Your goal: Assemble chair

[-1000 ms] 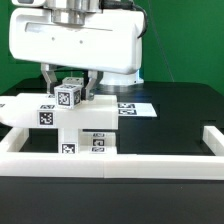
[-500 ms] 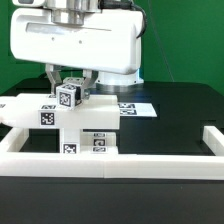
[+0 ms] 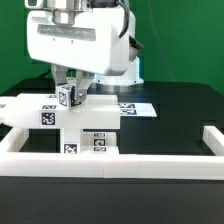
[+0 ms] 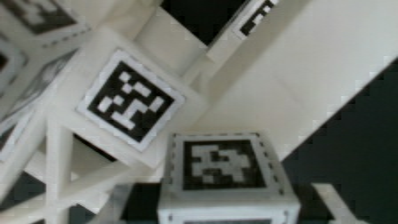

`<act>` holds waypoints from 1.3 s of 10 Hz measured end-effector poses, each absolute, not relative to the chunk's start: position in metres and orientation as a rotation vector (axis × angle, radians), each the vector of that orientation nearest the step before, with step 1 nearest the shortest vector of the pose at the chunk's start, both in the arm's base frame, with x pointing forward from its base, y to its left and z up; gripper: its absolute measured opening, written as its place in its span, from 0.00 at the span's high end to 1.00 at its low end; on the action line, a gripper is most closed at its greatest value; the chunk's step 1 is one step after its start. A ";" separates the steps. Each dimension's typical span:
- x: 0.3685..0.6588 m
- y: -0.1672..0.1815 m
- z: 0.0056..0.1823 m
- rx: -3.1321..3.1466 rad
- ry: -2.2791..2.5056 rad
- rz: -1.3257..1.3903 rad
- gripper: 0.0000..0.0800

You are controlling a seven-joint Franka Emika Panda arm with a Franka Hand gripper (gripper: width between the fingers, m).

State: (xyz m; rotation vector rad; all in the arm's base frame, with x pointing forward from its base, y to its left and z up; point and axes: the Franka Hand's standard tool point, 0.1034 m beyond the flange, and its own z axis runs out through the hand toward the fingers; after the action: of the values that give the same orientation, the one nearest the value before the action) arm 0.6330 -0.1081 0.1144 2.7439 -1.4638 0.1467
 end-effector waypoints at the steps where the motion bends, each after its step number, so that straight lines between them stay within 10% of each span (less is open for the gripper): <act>1: 0.633 -0.108 0.114 2.674 -1.597 0.149 0.64; 13: 0.633 -0.105 0.113 1.718 -2.663 0.143 0.64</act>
Offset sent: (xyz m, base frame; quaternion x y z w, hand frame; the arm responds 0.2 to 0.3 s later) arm -0.0055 -0.0001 -0.0020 0.0007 -0.0129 0.2523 0.9676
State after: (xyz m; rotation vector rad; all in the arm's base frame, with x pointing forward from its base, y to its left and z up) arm 0.6334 -0.1048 0.1134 1.7177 -2.6633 0.1428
